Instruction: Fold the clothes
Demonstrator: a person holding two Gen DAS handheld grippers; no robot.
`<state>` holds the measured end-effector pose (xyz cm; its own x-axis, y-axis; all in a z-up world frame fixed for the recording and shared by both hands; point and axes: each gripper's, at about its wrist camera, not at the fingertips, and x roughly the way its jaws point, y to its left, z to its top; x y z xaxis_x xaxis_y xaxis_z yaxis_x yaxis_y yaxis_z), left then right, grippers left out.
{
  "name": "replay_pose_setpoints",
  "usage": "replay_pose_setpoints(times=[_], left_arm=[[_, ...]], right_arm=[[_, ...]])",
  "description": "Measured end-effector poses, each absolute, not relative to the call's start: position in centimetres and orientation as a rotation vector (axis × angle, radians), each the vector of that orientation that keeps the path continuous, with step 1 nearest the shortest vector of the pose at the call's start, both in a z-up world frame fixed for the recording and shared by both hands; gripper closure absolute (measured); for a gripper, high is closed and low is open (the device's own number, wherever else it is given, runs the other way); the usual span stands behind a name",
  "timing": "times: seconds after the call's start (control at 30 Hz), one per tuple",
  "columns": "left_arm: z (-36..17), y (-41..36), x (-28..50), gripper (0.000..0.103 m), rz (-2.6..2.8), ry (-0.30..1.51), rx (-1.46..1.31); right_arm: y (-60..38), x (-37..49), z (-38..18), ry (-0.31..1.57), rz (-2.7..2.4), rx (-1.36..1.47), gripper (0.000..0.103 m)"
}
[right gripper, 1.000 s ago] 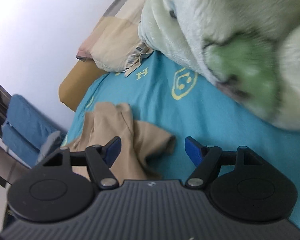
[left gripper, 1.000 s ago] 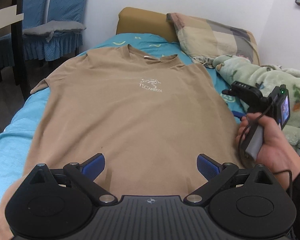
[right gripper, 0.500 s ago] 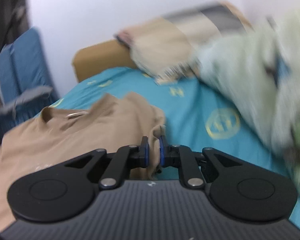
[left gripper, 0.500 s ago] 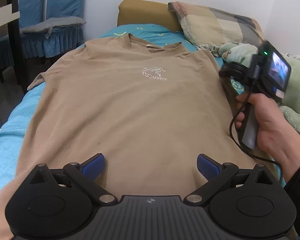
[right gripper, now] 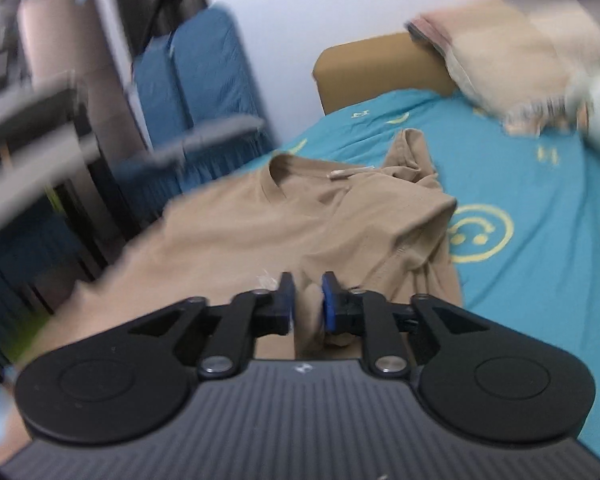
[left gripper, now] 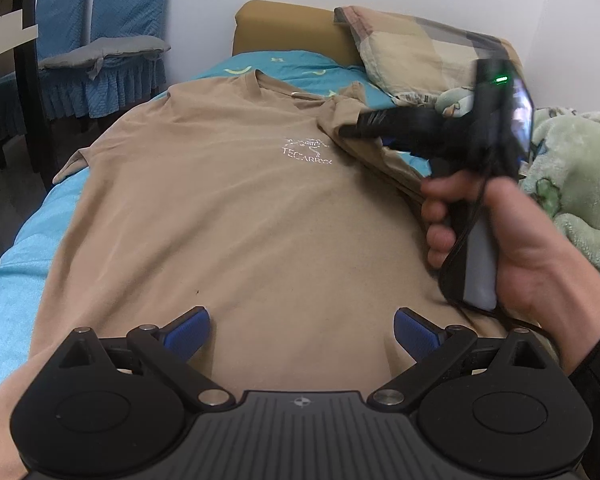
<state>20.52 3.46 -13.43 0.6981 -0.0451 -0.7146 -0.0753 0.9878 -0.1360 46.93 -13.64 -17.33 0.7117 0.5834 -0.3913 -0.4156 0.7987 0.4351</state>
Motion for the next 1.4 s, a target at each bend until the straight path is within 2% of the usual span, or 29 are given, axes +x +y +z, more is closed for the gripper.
replay_pose_setpoints(times=[0.03, 0.07, 0.23, 0.3, 0.4, 0.53, 0.63, 0.67, 0.8, 1.0, 1.13, 1.2, 1.23, 1.27, 1.33, 1.4], left_arm=[[-13.4, 3.5, 20.5, 0.003, 0.017, 0.798, -0.162], [-13.4, 3.5, 20.5, 0.003, 0.017, 0.797, -0.165], [-13.4, 3.6, 20.5, 0.003, 0.021, 0.803, -0.176], [-13.5, 3.5, 20.6, 0.003, 0.020, 0.808, -0.175], [-13.8, 3.5, 20.9, 0.003, 0.021, 0.814, -0.167], [-14.2, 3.5, 21.0, 0.003, 0.026, 0.824, -0.160], [-14.5, 3.6, 21.3, 0.003, 0.033, 0.831, -0.157], [-14.6, 3.6, 21.4, 0.003, 0.035, 0.832, -0.156], [-14.9, 3.7, 21.7, 0.003, 0.039, 0.844, -0.154], [-15.0, 3.8, 21.7, 0.003, 0.038, 0.846, -0.151], [-15.0, 3.8, 21.7, 0.003, 0.041, 0.844, -0.149], [-15.0, 3.7, 21.8, 0.003, 0.045, 0.845, -0.146], [-14.9, 3.7, 21.8, 0.003, 0.046, 0.844, -0.146], [-14.9, 3.6, 21.8, 0.003, 0.045, 0.841, -0.146], [-14.6, 3.5, 21.7, 0.003, 0.046, 0.834, -0.145], [-14.4, 3.6, 21.5, 0.003, 0.046, 0.825, -0.149]], right_arm=[[-14.5, 47.2, -17.1, 0.537, 0.573, 0.414, 0.043], [-15.5, 47.3, -16.9, 0.521, 0.570, 0.488, 0.029], [-20.2, 48.3, -17.1, 0.449, 0.457, 0.795, 0.028], [-20.9, 49.0, -17.9, 0.480, 0.423, 0.826, 0.034], [-21.1, 50.1, -19.0, 0.539, 0.398, 0.829, 0.036], [-18.9, 51.3, -20.5, 0.587, 0.442, 0.781, 0.052], [-17.5, 51.7, -20.8, 0.598, 0.426, 0.708, 0.088], [-17.5, 51.7, -20.6, 0.593, 0.416, 0.683, 0.095], [-18.5, 52.0, -18.7, 0.538, 0.356, 0.576, 0.098], [-24.3, 51.6, -13.2, 0.325, 0.123, 0.435, 0.098], [-28.8, 51.7, -12.6, 0.296, -0.085, 0.478, 0.093], [-30.6, 51.8, -13.0, 0.338, -0.068, 0.557, 0.080], [-31.2, 51.9, -13.2, 0.363, -0.034, 0.593, 0.055], [-31.5, 51.8, -13.3, 0.377, 0.004, 0.612, 0.036], [-31.1, 51.1, -12.9, 0.383, 0.059, 0.606, 0.028], [-30.6, 50.0, -12.7, 0.402, 0.098, 0.628, 0.028]])
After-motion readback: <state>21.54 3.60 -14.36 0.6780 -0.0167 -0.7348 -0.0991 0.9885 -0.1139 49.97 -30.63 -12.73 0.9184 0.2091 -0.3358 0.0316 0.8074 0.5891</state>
